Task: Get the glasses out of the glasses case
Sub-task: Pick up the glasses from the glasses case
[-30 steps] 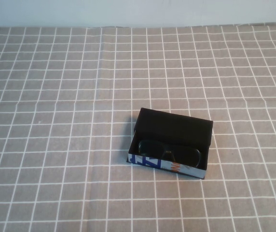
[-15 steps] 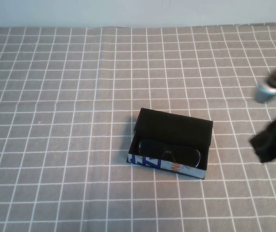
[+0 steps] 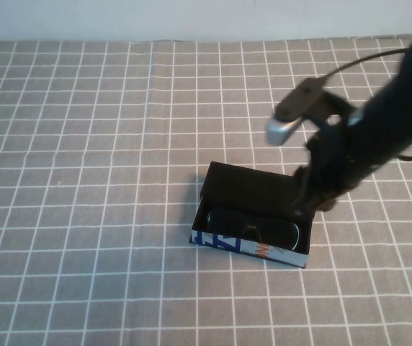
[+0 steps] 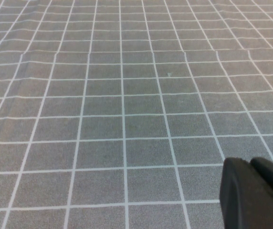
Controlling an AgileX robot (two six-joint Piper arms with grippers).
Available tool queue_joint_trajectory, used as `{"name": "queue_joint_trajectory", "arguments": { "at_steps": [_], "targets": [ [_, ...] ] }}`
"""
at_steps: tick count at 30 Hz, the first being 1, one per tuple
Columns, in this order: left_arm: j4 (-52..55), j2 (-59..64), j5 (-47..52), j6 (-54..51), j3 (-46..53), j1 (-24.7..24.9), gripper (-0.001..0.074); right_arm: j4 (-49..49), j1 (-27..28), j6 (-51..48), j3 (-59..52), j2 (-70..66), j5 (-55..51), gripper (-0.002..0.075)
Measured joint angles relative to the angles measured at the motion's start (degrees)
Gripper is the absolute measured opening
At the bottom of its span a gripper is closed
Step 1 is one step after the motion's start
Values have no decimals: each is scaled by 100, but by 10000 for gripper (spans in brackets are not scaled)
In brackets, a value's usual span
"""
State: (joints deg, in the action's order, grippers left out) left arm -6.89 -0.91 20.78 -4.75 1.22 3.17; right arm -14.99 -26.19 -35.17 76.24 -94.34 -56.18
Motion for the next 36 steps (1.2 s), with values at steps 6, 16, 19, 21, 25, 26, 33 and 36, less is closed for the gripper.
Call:
{"name": "queue_joint_trajectory", "arguments": {
  "at_steps": [6,16,19,21,25,26,33,36],
  "targets": [
    [0,0,0,0,0,0,-5,-11,-304,-358,315,-626,194,298],
    [0,0,0,0,0,0,-5,50,-370,-418,891,-1547,304,304],
    [0,0,0,0,0,0,-5,59,-370,-418,1026,-1730,295,304],
    [0,0,0,0,0,0,-4,82,-370,-418,1084,-1823,269,304],
    [0,0,0,0,0,0,-4,152,-370,-418,1155,-1973,215,304],
    [0,0,0,0,0,0,-5,165,-370,-418,1165,-2002,185,304],
    [0,0,0,0,0,0,-4,202,-370,-418,1199,-2070,57,185],
    [0,0,0,0,0,0,-5,223,-370,-418,1364,-2105,-130,49]
  ]
}}
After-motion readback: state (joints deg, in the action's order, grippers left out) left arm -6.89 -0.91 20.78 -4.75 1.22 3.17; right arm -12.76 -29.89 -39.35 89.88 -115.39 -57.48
